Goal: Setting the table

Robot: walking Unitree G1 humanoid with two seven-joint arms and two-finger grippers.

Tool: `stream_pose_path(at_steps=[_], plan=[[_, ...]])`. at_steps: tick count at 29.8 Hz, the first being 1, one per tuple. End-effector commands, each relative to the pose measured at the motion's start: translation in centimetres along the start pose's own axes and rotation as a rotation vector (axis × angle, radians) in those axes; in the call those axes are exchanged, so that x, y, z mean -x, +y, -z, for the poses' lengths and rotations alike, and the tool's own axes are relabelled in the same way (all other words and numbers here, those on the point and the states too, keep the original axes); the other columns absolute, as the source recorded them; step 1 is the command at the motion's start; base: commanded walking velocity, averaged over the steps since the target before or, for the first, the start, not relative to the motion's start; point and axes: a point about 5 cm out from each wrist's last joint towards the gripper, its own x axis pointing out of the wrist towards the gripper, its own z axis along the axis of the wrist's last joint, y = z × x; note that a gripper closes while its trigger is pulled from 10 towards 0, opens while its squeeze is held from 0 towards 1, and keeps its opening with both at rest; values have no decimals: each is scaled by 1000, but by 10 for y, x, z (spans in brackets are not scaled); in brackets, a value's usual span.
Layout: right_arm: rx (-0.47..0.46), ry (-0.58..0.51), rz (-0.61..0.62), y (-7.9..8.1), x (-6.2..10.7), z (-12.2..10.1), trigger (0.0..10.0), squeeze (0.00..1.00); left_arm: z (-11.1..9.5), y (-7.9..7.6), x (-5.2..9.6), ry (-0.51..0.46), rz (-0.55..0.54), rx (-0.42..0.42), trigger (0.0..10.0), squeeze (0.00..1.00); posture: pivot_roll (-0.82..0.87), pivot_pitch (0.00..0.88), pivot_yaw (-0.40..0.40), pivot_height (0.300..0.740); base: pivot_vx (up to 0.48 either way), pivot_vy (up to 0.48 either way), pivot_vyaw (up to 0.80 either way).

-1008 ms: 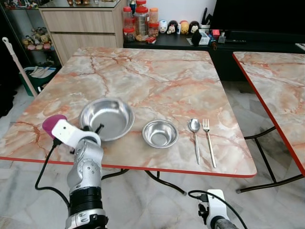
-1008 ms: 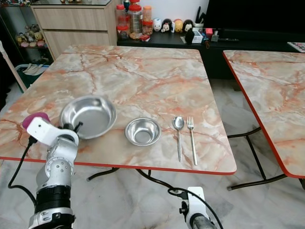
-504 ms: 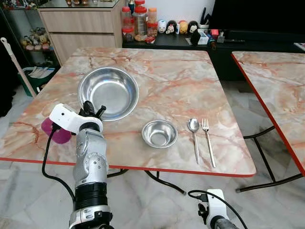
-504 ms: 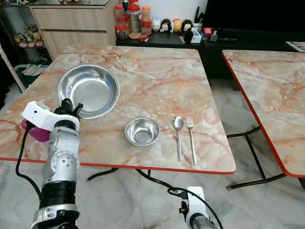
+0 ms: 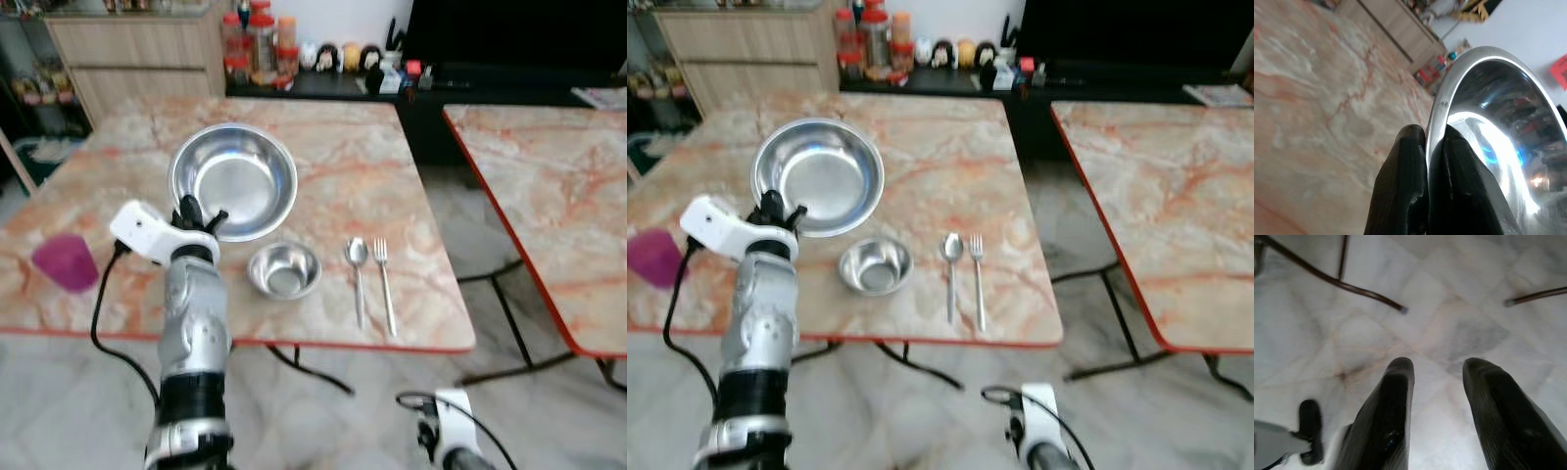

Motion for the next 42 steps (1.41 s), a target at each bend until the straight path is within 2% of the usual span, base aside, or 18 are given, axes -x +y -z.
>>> stream_pose_path(at_steps=[1,21,39,42], plan=[[8,0,14,-7,0,-2,10000,0,-1,-13,0,-19,35,8,10000,0,-21,0,-23,732,0,-480,0],[12,3,6,-4,0,0,10000,0,-12,-20,0,-53,81,-10,10000,0,-18,0,-21,732,0,-480,0],[-22,-21,17,-3,0,-3,10000,0,-8,-18,5,-35,82,-42,10000,0,-19,0,-14,732,0,-480,0],[-22,-19,19,-3,0,-3,10000,0,-5,-19,6,-20,100,-71,10000,0,-20,0,-15,732,0,-480,0]])
